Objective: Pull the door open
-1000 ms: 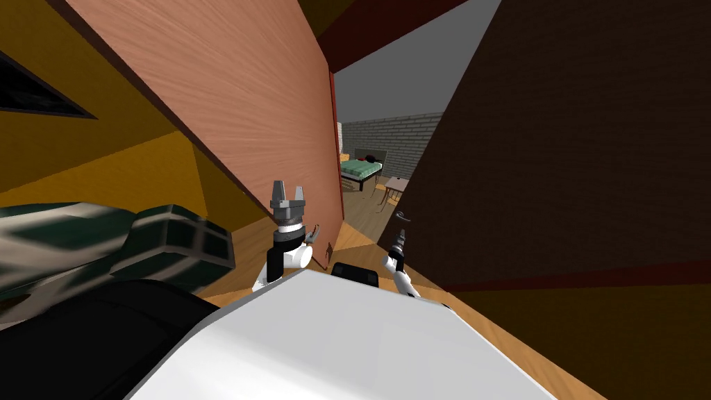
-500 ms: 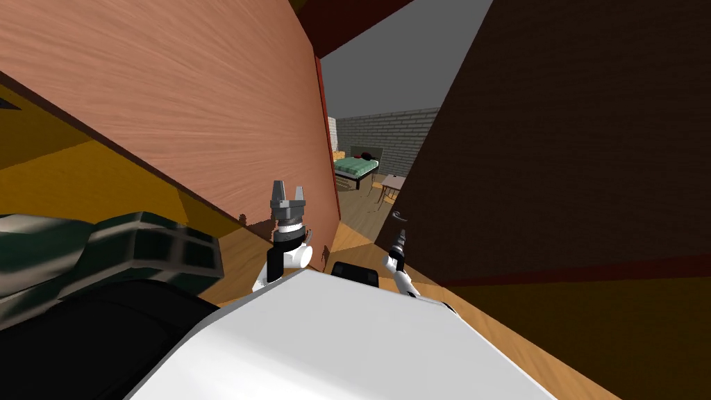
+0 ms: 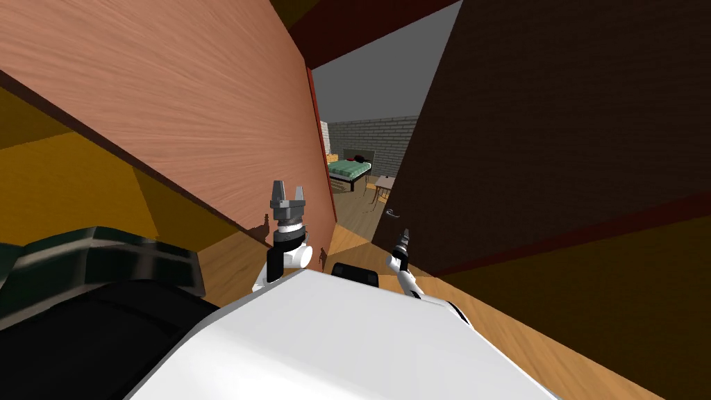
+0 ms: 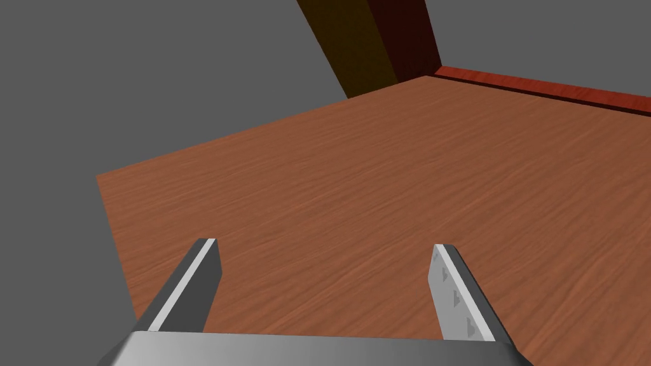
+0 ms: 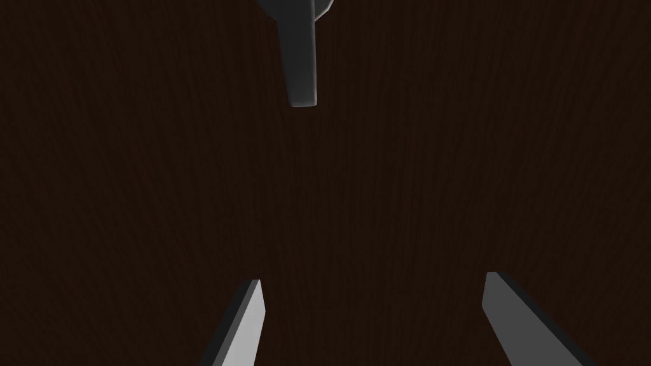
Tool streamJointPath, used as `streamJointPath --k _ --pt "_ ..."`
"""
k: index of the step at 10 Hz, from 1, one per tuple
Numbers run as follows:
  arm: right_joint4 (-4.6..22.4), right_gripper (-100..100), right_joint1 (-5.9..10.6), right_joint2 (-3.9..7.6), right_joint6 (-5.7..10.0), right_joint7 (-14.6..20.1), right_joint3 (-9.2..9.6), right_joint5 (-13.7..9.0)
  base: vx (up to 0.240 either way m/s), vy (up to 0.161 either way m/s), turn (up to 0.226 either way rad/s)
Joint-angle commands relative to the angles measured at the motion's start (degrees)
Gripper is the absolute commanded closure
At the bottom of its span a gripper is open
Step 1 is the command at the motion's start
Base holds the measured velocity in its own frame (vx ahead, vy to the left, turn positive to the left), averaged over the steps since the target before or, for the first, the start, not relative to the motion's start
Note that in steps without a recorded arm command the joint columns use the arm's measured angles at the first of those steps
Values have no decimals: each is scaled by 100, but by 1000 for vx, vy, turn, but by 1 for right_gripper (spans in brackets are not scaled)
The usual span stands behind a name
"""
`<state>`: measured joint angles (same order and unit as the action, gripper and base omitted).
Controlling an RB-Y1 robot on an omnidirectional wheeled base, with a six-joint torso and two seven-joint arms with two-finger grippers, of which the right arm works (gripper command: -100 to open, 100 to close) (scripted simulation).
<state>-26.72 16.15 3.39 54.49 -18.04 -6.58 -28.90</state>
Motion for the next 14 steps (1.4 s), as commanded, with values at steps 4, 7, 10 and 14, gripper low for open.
streamJointPath --k 4,7,10,14 --pt "-52 -100 -50 189 -81 274 113 88 49 44 -109" --pt "24 -100 -76 245 -191 483 189 162 157 50 56" --pt "78 -100 -99 270 -277 597 230 205 213 -13 138" --pt "85 -100 -120 286 -332 642 247 225 181 -22 98"
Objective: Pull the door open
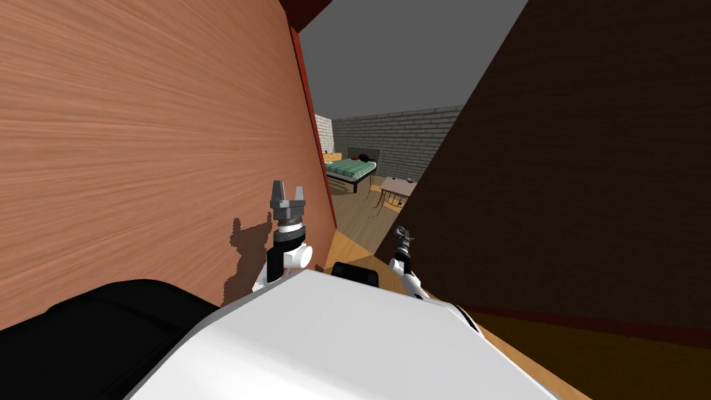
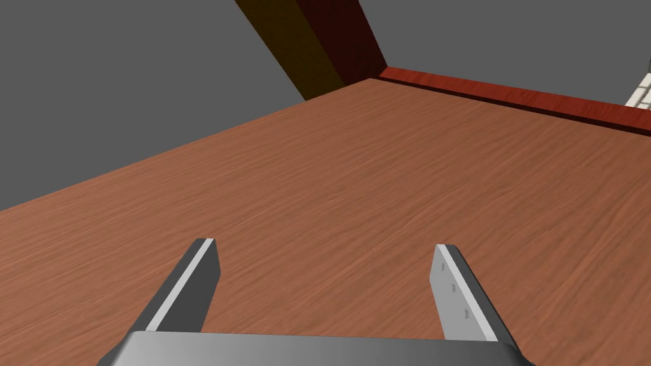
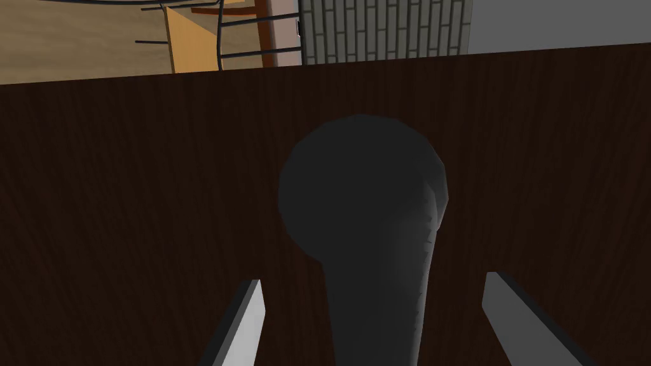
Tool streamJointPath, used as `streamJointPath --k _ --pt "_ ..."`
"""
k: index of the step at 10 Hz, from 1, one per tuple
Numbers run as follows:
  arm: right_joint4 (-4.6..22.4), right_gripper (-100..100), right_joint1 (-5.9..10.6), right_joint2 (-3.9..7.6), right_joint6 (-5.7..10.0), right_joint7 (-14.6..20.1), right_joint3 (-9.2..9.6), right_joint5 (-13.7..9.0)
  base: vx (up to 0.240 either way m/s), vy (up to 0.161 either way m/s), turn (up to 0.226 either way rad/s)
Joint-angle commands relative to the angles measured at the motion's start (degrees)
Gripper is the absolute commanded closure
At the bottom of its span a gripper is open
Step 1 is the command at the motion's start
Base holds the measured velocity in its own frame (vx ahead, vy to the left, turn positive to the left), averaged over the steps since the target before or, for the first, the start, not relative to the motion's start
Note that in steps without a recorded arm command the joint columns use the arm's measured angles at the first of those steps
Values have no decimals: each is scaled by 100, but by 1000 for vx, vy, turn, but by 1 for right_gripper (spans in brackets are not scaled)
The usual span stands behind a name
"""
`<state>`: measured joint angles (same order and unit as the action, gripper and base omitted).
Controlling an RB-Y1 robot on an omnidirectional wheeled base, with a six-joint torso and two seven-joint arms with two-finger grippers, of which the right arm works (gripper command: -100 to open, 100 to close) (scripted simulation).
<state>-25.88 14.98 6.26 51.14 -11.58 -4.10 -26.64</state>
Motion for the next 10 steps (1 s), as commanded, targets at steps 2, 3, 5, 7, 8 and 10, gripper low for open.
streamJointPath --k 2,3,5,7,8,10 --pt "1 100 -2 0 4 -4 -1 -1 -24 3 -14" --pt "1 100 -2 0 4 -4 -1 -1 -31 6 8" --pt "1 100 -2 0 4 -4 -1 -1 -13 3 1" --pt "15 100 -15 16 -14 23 15 18 -58 -1 -38" --pt "15 100 -16 23 -14 33 18 24 -196 30 -57" --pt "19 100 -21 61 -16 84 37 52 -198 25 -44"
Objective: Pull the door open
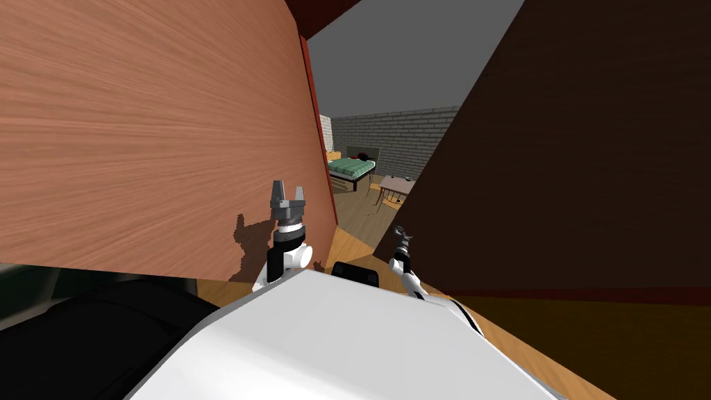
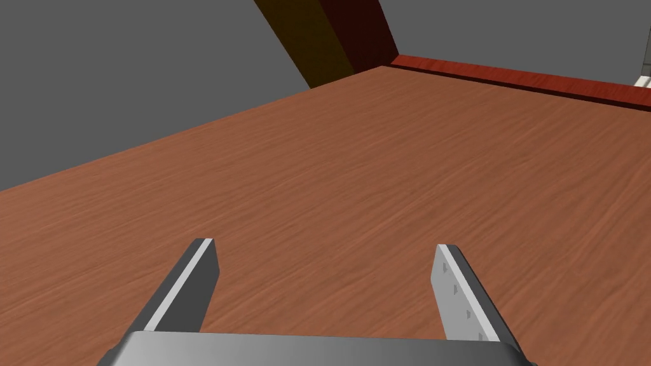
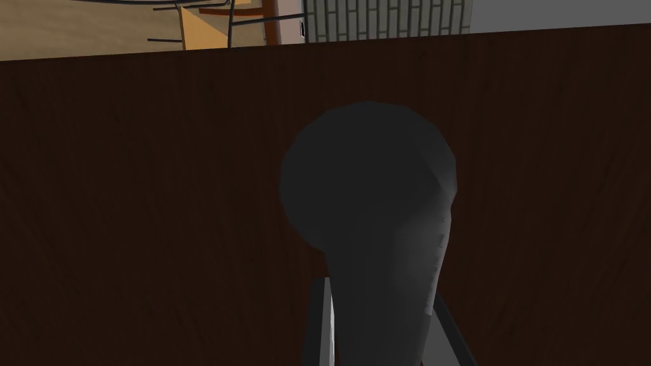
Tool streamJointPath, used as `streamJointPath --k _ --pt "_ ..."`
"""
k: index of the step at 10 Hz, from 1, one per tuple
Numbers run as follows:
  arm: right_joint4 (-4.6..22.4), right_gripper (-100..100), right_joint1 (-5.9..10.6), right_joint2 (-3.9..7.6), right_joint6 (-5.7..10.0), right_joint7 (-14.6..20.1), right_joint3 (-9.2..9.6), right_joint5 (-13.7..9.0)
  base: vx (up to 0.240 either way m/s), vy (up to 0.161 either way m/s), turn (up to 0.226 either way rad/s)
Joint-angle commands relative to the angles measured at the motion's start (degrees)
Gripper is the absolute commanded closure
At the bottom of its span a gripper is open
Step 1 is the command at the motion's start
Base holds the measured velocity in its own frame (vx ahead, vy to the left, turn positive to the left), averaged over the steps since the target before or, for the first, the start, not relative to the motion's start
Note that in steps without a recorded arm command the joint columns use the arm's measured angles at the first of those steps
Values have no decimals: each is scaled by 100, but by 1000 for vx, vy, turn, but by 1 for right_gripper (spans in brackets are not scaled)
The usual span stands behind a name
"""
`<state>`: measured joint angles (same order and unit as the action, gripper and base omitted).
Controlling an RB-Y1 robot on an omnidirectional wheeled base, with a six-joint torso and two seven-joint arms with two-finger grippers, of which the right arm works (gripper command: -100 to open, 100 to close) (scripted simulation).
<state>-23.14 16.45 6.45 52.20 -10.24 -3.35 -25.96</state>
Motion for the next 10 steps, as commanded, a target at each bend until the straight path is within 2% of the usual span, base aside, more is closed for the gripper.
streamJointPath --k 1,3,4,7,8,9,10 --pt "-255 100 -168 42 -121 -50 -39 -16 -146 23 -26" --pt "-255 100 -168 42 -121 -50 -39 -16 -37 1 -10" --pt "-246 100 -181 103 -125 37 -9 30 -141 -9 -13" --pt "-273 100 -197 162 -128 125 19 73 -178 -13 15" --pt "-217 100 -222 243 -132 251 56 127 -157 -78 176" --pt "-217 100 -222 243 -132 251 56 127 -133 -75 106" --pt "-201 100 -253 333 -132 389 91 175 -125 -46 247"
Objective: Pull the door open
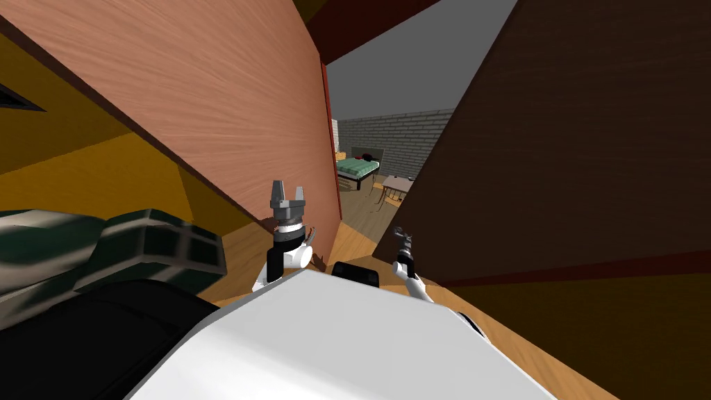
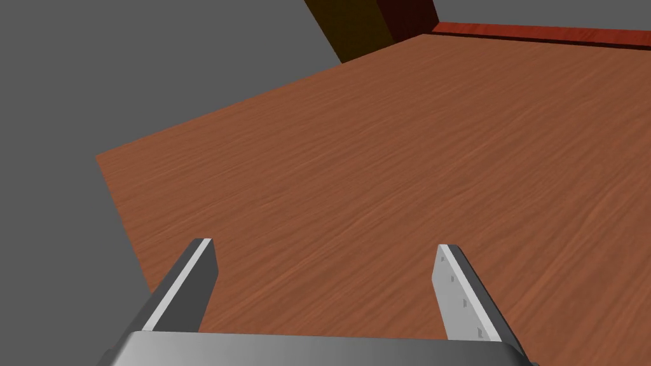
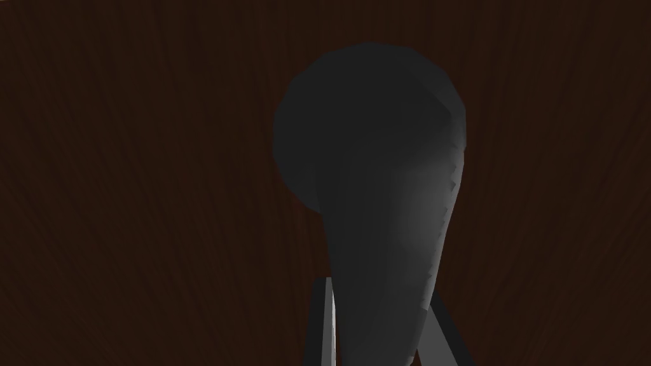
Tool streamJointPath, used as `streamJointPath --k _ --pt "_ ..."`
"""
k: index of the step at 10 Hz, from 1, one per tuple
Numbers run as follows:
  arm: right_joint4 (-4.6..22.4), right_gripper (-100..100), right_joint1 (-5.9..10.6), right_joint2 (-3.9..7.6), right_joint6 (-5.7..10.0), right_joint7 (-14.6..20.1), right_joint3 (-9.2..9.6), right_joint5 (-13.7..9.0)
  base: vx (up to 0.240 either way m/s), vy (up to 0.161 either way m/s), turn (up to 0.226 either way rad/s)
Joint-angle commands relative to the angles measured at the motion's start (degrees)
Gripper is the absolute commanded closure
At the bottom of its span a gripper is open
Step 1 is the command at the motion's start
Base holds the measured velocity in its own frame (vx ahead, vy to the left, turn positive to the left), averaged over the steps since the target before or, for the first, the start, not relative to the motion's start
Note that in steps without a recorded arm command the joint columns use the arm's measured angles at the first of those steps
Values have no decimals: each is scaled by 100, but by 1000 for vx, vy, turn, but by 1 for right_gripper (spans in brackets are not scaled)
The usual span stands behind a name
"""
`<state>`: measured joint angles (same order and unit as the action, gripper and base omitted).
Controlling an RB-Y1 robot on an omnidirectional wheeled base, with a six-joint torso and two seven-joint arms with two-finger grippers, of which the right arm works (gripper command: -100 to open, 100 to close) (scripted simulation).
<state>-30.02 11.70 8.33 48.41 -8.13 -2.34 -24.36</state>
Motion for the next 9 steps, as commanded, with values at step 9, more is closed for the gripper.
streamJointPath --k 9 --pt "504 100 174 278 250 376 34 71 -28 -23 81"
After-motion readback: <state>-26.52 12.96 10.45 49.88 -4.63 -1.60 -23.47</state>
